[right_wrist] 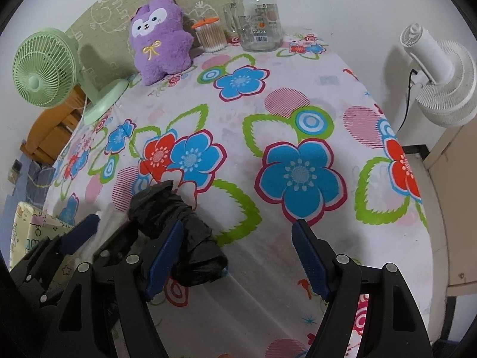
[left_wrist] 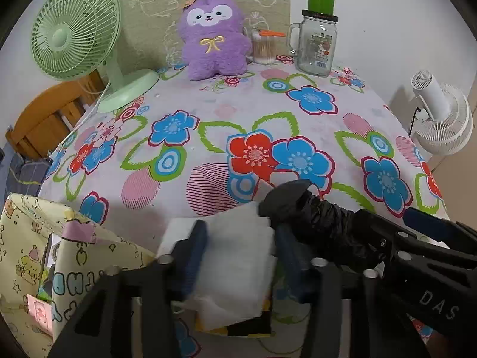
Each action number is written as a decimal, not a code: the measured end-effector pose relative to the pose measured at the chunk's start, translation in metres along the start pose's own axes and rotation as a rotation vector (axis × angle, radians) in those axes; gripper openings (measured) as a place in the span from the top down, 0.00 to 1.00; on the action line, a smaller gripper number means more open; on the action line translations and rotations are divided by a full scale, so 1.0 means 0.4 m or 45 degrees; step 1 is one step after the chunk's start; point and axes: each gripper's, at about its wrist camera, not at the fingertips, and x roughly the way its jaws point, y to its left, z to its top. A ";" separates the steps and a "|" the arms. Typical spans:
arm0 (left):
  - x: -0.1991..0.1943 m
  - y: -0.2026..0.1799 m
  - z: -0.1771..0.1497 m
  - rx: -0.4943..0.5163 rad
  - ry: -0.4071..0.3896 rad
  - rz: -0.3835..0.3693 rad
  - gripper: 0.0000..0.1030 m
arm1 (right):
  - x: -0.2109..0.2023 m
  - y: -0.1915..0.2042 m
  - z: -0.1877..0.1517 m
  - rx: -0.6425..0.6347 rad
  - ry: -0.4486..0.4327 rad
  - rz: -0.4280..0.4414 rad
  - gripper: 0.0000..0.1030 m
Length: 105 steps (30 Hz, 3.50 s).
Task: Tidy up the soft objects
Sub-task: 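Grasp the black bundle with the right gripper while the left gripper grasps the white tissue item, then lift the white tissue item with the left gripper while the right lifts the black bundle, then lift the black plastic bundle with the right gripper while the left gripper grasps the white tissue pad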
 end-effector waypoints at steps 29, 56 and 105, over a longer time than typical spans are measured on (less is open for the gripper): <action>-0.031 0.016 -0.054 -0.007 -0.004 -0.007 0.66 | 0.063 0.060 0.012 -0.079 0.074 0.083 0.50; -0.124 0.055 -0.067 -0.052 -0.047 -0.095 0.69 | -0.033 0.123 0.014 -0.220 -0.082 0.030 0.70; -0.124 0.008 -0.085 0.077 -0.074 0.012 0.15 | -0.158 0.091 -0.004 -0.139 -0.210 0.039 0.70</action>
